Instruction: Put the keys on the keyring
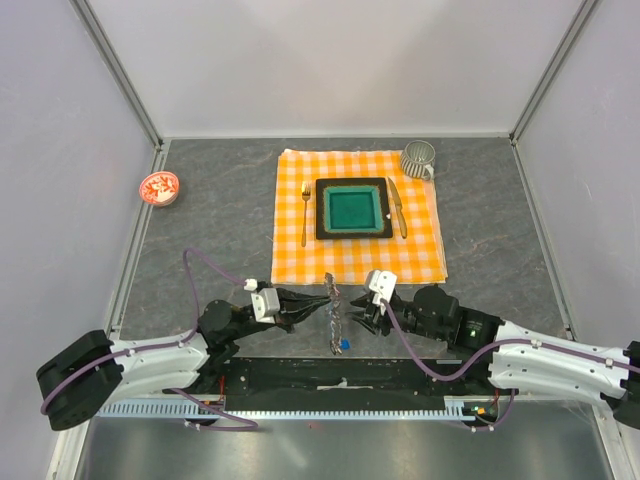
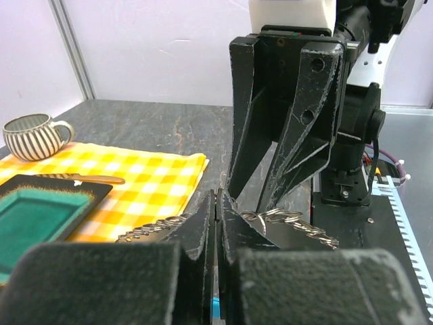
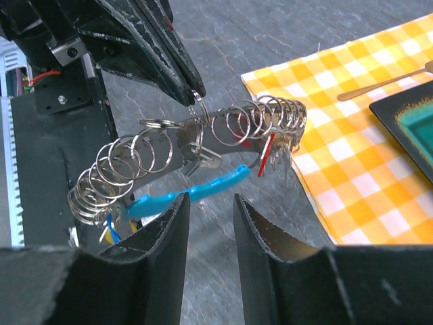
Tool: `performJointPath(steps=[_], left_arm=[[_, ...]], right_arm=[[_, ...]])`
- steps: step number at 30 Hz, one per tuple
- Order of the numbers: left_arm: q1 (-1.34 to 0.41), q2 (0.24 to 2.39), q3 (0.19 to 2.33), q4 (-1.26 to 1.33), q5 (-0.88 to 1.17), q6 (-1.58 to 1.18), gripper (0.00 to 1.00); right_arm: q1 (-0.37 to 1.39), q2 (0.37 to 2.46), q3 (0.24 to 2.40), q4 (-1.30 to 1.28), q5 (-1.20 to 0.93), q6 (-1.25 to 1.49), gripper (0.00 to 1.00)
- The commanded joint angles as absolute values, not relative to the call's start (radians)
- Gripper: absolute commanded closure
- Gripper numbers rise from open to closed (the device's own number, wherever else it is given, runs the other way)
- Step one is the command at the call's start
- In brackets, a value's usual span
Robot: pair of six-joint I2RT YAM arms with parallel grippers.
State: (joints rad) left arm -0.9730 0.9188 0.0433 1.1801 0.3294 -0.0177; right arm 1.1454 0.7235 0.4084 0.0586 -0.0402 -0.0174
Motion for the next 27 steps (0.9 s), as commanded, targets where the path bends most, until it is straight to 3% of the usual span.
performJointPath(steps=[1, 18, 23, 27], left_arm=[[-0.977, 0.931, 0.025, 1.351, 0.304, -0.041, 0.98], [-0.977, 0.989, 0.028, 1.400, 0.354, -0.052, 0.98], [-0.979, 0.996, 0.028, 1.417, 0.360, -0.055, 0.98], [-0.977, 0.999, 0.026, 1.422, 0.364, -0.054, 0.98]], right_arm=[[1.161, 0.726, 0.373, 0.296, -0.038, 0.022, 0.59], [1.166, 0.808, 0.411, 0.327, -0.046, -0.011, 0.59], [1.166, 0.834, 0.419, 0.305, -0.064, -0.017, 0.73], [1.166, 0.845, 0.420, 0.311, -0.086, -0.003, 0.99]])
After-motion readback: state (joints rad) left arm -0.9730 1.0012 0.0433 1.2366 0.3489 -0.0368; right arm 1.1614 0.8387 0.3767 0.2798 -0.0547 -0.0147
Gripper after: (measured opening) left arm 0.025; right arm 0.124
